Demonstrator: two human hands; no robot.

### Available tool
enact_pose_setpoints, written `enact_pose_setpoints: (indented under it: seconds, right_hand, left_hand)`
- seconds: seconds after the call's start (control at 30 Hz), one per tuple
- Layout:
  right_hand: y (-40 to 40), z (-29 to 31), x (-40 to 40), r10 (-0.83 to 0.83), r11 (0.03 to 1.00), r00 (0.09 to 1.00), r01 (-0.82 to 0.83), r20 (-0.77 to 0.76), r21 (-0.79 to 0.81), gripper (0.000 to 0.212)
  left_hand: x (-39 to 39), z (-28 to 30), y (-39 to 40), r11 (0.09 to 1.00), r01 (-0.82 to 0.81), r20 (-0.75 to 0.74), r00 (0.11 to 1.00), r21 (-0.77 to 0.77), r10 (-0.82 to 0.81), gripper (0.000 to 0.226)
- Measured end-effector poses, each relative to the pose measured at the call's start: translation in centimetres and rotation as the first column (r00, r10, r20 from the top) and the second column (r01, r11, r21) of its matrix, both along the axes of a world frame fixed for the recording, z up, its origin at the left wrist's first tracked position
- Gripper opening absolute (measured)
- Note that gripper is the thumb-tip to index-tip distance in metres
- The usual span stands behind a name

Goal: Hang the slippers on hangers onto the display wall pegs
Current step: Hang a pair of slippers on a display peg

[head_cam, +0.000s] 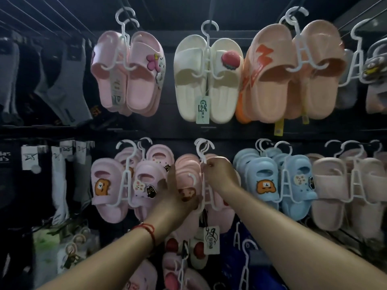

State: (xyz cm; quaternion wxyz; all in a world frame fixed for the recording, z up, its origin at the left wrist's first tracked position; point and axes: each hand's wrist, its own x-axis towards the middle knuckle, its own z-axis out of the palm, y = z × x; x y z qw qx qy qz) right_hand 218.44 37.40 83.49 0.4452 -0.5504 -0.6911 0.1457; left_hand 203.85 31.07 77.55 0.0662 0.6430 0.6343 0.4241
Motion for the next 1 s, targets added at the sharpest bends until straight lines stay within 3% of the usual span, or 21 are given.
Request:
enact_pose_setpoints:
  seconds: [0.27,0.47,0.53,0.63,0.73,0.83,0.9,1.0]
  right_hand:
    - [-1.9,0.1,-2.3,-0.197,0.978,0.98,0.195,0.02,0.071,0.014]
    - [-6.5,-1.6,-3.9,-0.139,0.981,0.988,0.147,-0.071,0.123,0.023]
    - [-8.5,-3.6,-3.6,-0.146,0.978,0.989,0.15,-0.036,0.147,0.034]
    - [-13.0,-9.0,-2.2,-0.131,0.991,0.99,0.13,0.06,0.026,0.033]
    - [-17.7,-17.0,-0.3,-0.169,0.968,0.954,0.208,0.249,-0.14,0.042]
    - [-22.6,-26.7,1.8,-0.164,0.863,0.9,0.329,0.404,-0.382,0.061]
    - [-27.2,-32.6,2.8,-0.154,0.77,0.919,0.341,0.363,-0.539,0.062]
    - [-34.1,-40.7,4.4,-0.206,0.658,0.916,0.389,0.344,-0.645,0.05]
  left_hand:
    - [-3.3,-0.8,3.7,0.982,0.19,0.024,0.982,-0.009,-0.19,0.118]
    - [-5.5,-1.7,2.8,0.954,0.297,-0.029,0.955,0.033,-0.296,0.104]
    - [-6.4,-2.6,1.5,0.945,0.308,-0.16,0.944,0.111,-0.289,0.097]
    - [-7.0,-5.8,-0.9,0.879,0.432,-0.414,0.851,0.203,-0.323,0.081]
    - [-6.3,-10.8,-3.6,0.848,0.528,-0.511,0.716,-0.05,-0.476,0.08]
    - [-4.6,-18.0,-7.3,0.776,0.538,-0.492,0.603,-0.329,-0.627,0.091]
    - [-3.6,-23.8,-10.6,0.687,0.515,-0.444,0.526,-0.512,-0.725,0.081]
    - [-2.4,-32.6,-15.0,0.551,0.479,-0.374,0.418,-0.683,-0.828,0.078]
